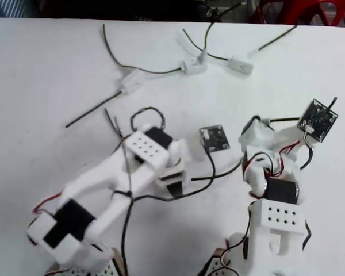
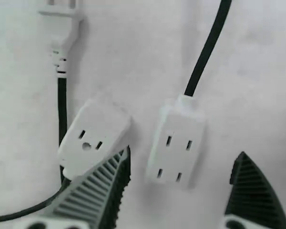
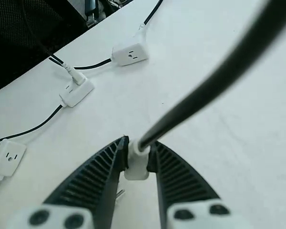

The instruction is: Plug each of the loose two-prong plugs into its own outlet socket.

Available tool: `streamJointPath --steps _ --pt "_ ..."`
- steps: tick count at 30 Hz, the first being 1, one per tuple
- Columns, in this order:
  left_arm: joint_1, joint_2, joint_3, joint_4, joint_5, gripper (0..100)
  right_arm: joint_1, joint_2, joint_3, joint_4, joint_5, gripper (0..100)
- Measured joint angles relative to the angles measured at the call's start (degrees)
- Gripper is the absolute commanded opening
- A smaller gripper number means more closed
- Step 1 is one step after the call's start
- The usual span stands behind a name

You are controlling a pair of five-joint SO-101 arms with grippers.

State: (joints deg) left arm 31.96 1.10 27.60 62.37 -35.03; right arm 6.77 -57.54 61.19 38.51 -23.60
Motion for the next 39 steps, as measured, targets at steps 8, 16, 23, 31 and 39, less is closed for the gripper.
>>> streamJointPath --steps 8,16,23,31,39 --pt "0.3 11.3 -6.6 0.0 0.0 15 0.0 0.0 0.0 0.0 0.0 1.7" --pt "3.1 11.2 -7.0 4.3 0.0 3 1.6 0.0 0.0 0.0 0.0 1.7" --pt "1.5 -2.1 -7.0 8.4 2.6 2 2.1 0.0 0.0 0.0 0.0 1.7" --pt "-10.0 -9.1 -9.8 5.0 1.9 2 2.1 0.0 0.0 0.0 0.0 1.7" --pt "-15.4 -1.6 -9.9 -9.8 -0.5 2 2.1 0.0 0.0 0.0 0.0 1.7"
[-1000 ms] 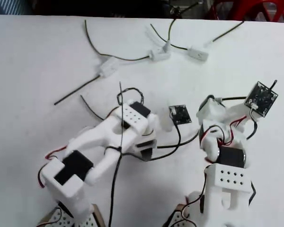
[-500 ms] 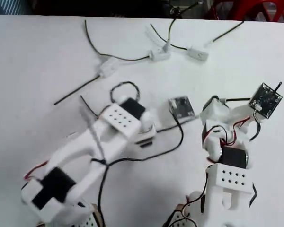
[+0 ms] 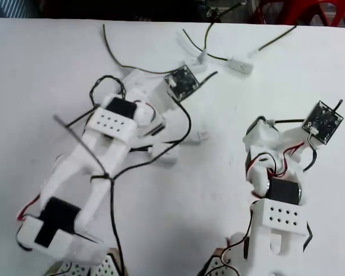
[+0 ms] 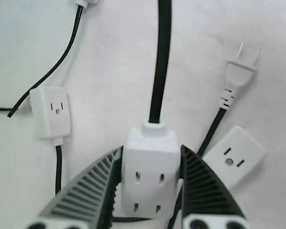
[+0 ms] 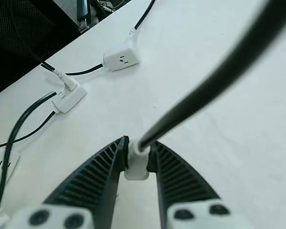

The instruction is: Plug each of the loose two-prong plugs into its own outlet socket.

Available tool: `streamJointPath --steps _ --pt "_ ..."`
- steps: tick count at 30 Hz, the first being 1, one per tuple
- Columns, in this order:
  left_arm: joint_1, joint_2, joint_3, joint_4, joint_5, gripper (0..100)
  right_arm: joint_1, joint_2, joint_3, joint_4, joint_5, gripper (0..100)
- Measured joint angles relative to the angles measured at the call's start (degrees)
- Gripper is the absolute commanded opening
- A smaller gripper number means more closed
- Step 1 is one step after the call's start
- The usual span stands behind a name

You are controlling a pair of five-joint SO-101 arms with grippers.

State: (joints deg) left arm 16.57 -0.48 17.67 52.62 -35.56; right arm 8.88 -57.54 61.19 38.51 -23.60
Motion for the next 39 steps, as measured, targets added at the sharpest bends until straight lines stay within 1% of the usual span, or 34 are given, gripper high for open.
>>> streamJointPath --steps 3,5,7,10,11,12,15,17,21,24,27,31,35,39 --pt "0.2 5.3 0.0 -5.1 -2.0 2 0.0 0.0 0.0 0.0 0.0 1.7" --pt "0.2 8.5 0.0 -7.7 -2.6 4 0.0 0.0 0.0 0.0 0.0 1.7" --pt "0.2 10.7 0.0 -9.1 -3.0 12 0.0 0.0 0.0 0.0 0.0 1.7" --pt "0.5 12.0 0.0 -9.4 -4.3 31 0.0 0.0 0.0 0.0 0.0 1.7" --pt "0.6 12.0 -0.1 -9.4 -4.3 33 0.0 0.0 0.0 0.0 0.0 1.7" --pt "0.6 12.2 -0.2 -9.4 -4.2 33 0.0 0.0 0.0 0.0 0.0 1.7" --pt "0.5 12.2 -0.4 -9.4 -0.8 31 0.0 0.0 0.0 0.0 0.0 1.7" --pt "0.4 12.2 -1.4 -8.4 -0.4 31 0.0 0.0 0.0 0.0 0.0 1.7" --pt "-0.5 10.8 -4.4 -2.0 -0.9 31 0.0 0.0 0.0 0.0 0.0 1.7" --pt "-1.6 5.8 -5.6 2.8 -0.9 31 -0.7 0.1 0.0 -0.5 3.3 1.7" --pt "-2.9 -1.6 -5.8 6.6 1.6 31 -4.8 0.1 0.0 -0.6 7.4 1.7" --pt "-5.3 -13.4 -3.6 11.5 6.1 30 -13.9 0.1 0.0 -0.6 12.9 1.7" --pt "-9.3 -25.8 3.5 13.6 11.6 30 -24.4 2.3 0.0 -0.6 15.8 1.7" --pt "-15.0 -38.1 12.7 13.8 17.1 31 -32.5 10.5 -2.5 -0.6 16.4 1.7"
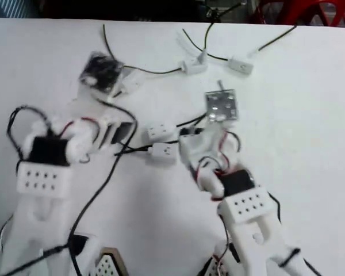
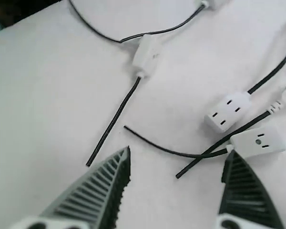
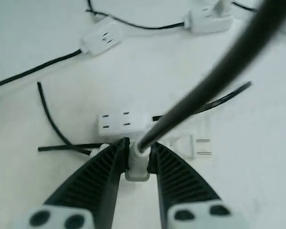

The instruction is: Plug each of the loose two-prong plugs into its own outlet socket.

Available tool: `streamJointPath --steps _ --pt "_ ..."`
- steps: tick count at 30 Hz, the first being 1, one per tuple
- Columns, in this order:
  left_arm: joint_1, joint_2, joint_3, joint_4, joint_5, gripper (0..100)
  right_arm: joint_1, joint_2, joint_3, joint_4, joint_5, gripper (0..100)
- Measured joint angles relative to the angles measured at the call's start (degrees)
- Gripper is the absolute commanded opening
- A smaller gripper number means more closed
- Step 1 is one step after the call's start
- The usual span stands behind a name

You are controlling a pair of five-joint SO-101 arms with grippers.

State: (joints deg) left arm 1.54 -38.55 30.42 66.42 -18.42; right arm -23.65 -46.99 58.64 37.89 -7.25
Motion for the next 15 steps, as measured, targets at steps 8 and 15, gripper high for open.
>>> streamJointPath --steps 8,15 --pt "-10.7 -11.1 18.7 -4.0 5.9 31 -8.4 21.3 -12.4 -0.2 0.0 1.7" --pt "-14.2 -11.3 32.2 -14.2 6.2 31 -8.9 35.2 -15.5 -13.5 0.2 1.7"
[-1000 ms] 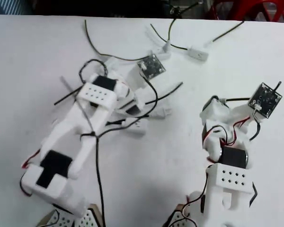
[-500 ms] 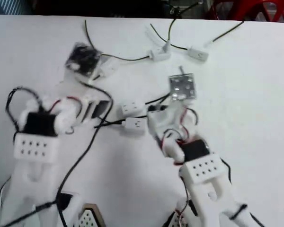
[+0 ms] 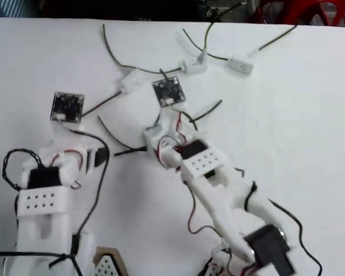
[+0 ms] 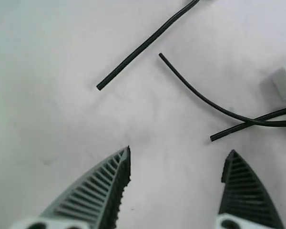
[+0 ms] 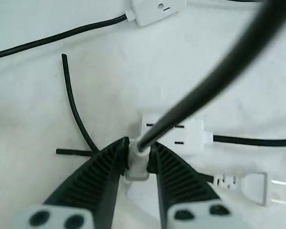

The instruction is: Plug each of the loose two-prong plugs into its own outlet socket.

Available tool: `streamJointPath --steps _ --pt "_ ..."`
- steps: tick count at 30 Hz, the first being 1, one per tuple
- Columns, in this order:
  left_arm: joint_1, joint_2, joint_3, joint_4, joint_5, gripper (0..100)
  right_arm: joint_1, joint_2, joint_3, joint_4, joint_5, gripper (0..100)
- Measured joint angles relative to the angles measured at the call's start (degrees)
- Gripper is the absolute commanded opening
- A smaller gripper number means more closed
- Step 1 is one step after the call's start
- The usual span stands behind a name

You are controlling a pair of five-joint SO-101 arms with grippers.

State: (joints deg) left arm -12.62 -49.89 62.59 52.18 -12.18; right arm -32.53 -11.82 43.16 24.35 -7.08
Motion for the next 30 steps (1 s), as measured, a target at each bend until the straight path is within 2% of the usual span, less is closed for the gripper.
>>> streamJointPath --steps 8,12,30 --pt "-0.1 0.0 3.6 -2.5 0.0 31 0.4 7.8 -0.1 -10.6 1.8 1.7" --pt "-0.1 -0.1 3.7 -2.5 0.0 31 1.0 8.0 -0.1 -11.5 3.9 1.7" --pt "-0.1 -0.1 3.7 -2.5 0.0 31 1.5 13.3 -2.7 -13.0 4.2 1.7"
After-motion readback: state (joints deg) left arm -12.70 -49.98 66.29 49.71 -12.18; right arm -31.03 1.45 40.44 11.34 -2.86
